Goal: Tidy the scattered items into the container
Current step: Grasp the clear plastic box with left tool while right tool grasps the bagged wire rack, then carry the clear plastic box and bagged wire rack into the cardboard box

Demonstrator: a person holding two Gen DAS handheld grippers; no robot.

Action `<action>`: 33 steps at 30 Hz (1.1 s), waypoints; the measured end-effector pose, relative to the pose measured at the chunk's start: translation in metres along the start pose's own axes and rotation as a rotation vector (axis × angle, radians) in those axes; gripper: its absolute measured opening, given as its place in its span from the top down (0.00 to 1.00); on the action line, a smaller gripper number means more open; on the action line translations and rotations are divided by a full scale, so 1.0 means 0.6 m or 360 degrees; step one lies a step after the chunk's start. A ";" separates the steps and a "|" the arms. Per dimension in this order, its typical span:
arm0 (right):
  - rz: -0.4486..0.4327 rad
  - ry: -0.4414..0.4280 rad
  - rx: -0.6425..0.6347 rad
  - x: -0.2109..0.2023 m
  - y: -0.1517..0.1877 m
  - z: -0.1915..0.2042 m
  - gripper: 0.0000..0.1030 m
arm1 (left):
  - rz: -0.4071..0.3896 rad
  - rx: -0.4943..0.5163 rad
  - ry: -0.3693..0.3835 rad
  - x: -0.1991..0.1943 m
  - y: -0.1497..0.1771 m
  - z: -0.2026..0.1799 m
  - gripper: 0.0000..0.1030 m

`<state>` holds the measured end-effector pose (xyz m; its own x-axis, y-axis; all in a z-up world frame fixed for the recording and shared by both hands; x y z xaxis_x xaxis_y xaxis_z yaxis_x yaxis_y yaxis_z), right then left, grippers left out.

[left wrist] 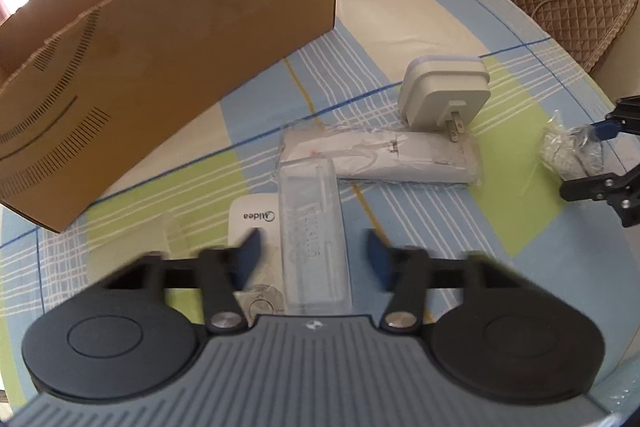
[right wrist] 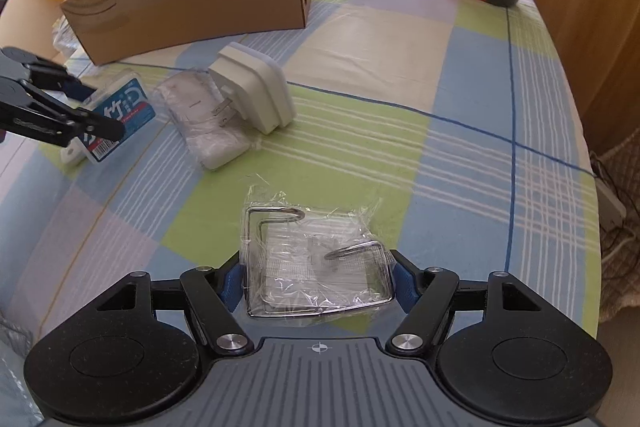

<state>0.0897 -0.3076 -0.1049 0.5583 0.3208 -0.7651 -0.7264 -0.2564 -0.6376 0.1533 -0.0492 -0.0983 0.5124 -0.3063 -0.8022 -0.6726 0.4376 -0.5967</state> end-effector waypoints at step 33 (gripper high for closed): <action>-0.0155 -0.0380 -0.0135 -0.026 -0.196 0.117 0.29 | -0.0273 -0.0244 -0.0212 -0.218 -0.006 0.118 0.74</action>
<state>0.1381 -0.2182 -0.0119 0.5060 0.5513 -0.6634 -0.6321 -0.2863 -0.7200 0.1265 0.0492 0.0101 0.6850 -0.2469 -0.6855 -0.6375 0.2524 -0.7279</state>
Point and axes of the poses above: each gripper's, at about its wrist camera, not at the fingertips, and x roughly the way its jaws point, z to its left, y to its underside, the point moved 2 cm from there along x, roughly the way its jaws point, and after that the axes turned 9 degrees about -z, right-handed, at the moved point
